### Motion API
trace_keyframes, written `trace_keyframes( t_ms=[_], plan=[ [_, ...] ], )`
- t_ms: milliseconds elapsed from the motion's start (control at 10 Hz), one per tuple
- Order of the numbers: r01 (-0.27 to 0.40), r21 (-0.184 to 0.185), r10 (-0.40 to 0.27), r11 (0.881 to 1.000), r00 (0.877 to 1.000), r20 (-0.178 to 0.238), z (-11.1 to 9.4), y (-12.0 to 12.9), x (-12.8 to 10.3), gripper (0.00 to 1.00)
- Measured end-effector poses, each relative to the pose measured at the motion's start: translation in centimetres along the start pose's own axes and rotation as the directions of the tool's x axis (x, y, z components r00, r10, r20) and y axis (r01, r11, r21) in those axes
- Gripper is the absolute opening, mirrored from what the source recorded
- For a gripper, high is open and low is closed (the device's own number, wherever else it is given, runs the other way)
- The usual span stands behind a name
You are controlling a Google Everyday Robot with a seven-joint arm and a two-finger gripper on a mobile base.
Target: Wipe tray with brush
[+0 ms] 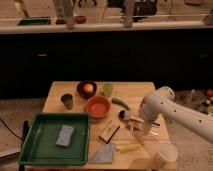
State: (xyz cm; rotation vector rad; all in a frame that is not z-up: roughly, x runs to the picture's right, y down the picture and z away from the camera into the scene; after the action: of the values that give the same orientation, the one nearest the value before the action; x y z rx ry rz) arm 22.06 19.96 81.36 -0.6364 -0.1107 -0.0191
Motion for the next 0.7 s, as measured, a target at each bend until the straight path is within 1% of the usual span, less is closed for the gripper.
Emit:
trace_keyframes(
  t_ms=[100,200,400,700],
  plan=[
    [0.039,-0.012,-0.039,0.999,0.999,0.001,0.2,-0.3,0.1,0.8],
    [0.075,-0.037,-0.075,0.997,0.997,0.006,1.0,-0.9,0.4,0.8],
    [0.104,-0.065,-0.103,0.992,0.995,0.016,1.4,-1.2,1.1,0.8],
    [0.125,-0.101,-0.123,0.987,0.992,0.027,2.1,-1.4,2.2,0.8]
  ],
)
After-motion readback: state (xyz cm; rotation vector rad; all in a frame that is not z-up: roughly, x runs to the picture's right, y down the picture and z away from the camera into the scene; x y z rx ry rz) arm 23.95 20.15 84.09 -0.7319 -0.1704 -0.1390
